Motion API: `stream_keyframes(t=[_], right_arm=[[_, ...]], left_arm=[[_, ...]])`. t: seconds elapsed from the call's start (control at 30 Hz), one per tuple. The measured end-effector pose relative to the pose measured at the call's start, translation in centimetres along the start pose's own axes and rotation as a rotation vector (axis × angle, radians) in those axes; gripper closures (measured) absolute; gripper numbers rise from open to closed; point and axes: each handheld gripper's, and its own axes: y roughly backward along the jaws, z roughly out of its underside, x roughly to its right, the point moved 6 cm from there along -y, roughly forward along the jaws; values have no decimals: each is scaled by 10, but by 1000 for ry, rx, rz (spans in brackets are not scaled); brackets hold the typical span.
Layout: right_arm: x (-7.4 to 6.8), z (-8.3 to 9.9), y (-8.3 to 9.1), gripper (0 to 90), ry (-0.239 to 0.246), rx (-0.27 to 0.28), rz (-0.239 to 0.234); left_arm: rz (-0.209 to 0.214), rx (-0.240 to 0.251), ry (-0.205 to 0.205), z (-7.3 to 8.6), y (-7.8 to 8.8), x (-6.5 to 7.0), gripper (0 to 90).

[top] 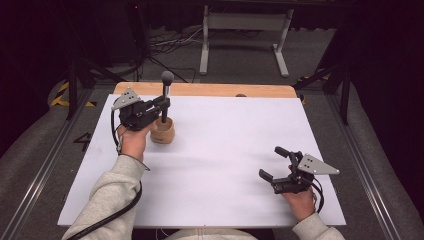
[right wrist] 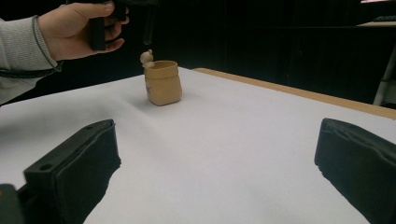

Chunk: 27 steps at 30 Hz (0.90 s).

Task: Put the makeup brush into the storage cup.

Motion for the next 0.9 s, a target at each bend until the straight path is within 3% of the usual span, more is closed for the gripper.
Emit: stream_keyframes(t=[0.53,0.67,0.9], right_arm=[[1,-1,3,0,-6,7,-2],[1,-1,3,0,-8,9,-2],[1,-1,3,0,-10,10,-3]], left_arm=[[-56,-21,-12,6,-9,-16,736],[-42,-16,-9,7,-10,-18,735],[-62,-19,-8,17,-13,-27,735]])
